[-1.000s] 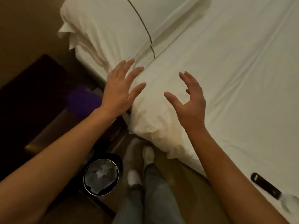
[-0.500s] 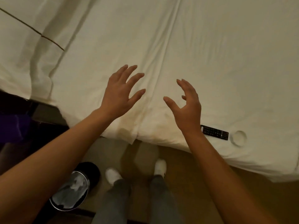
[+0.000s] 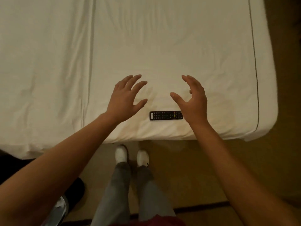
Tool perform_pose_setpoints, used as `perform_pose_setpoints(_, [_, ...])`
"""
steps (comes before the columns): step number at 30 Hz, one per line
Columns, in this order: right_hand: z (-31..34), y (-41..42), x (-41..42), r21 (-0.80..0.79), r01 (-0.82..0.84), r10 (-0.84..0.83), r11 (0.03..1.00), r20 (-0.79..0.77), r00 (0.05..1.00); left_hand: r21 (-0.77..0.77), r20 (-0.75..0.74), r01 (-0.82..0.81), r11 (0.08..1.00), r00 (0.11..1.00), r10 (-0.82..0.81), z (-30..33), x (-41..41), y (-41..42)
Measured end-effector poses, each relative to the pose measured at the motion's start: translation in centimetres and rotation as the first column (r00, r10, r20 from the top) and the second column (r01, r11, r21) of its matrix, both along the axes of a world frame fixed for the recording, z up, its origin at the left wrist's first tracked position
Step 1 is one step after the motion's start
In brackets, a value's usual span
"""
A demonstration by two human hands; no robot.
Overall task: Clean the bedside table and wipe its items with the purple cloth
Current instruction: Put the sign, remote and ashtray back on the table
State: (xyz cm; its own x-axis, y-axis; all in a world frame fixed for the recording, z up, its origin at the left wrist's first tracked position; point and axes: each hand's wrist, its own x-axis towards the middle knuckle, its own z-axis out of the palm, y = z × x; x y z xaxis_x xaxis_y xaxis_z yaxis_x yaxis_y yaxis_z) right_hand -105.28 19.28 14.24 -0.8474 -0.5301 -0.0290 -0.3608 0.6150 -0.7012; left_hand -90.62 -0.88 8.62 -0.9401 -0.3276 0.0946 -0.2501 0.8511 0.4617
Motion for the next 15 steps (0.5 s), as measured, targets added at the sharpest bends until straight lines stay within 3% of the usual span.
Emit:
perform_pose_setpoints(9, [-2.7, 8.3, -3.6, 0.181, 0.230, -0.234, 0.956, 0.001, 0.972, 0.078, 0.163, 0.255, 0.964, 0.951, -0.264, -3.8, -7.1, 7.1])
perform_pose_setpoints(15, [-7.7, 11.3, -6.6, 0.379, 0.147, -0.180, 0.914, 0.054, 0.982, 0.052, 0.271, 0.231, 0.972, 0.933, -0.236, -7.1, -9.5, 10.2])
